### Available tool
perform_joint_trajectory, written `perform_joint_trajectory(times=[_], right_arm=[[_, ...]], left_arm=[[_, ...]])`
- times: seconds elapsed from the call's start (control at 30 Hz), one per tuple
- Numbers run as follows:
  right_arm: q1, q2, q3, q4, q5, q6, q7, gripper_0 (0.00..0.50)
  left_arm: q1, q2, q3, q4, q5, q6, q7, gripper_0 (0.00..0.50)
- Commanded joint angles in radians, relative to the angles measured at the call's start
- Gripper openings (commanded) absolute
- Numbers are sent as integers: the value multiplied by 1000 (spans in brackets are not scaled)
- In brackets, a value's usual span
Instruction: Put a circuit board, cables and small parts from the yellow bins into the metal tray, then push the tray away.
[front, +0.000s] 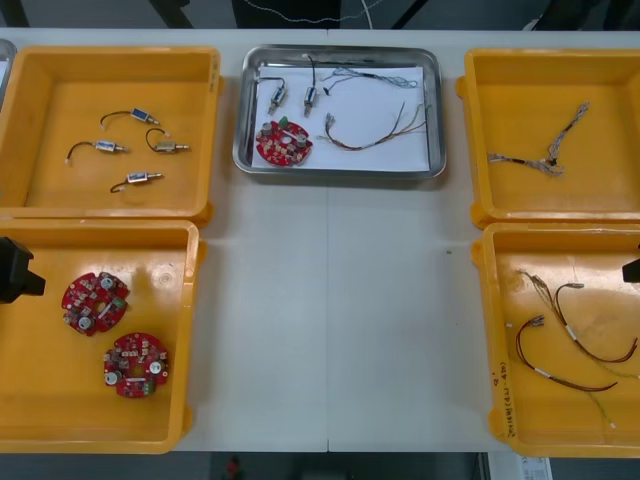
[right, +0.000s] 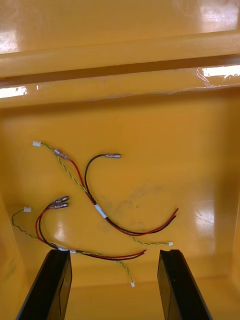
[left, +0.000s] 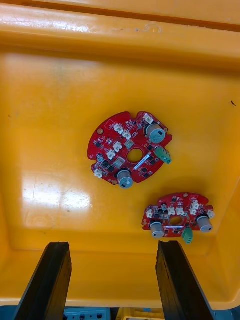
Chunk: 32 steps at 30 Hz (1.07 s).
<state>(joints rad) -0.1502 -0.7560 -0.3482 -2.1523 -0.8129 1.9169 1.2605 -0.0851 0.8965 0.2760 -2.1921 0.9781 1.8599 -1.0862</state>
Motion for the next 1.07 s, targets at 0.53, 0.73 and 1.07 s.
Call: perform_joint_trajectory(times=[0.53, 0.73, 1.07], right_arm=[[-12, -40, 9, -23, -8, 3, 30, 500], [-12, -40, 9, -23, -8, 3, 30, 500], [-12, -40, 9, -23, -8, 3, 30, 500]], left_arm=[[16, 39, 28, -9, 7, -8, -14, 500], [16, 39, 28, -9, 7, -8, -14, 500], [16, 39, 28, -9, 7, -8, -14, 500]])
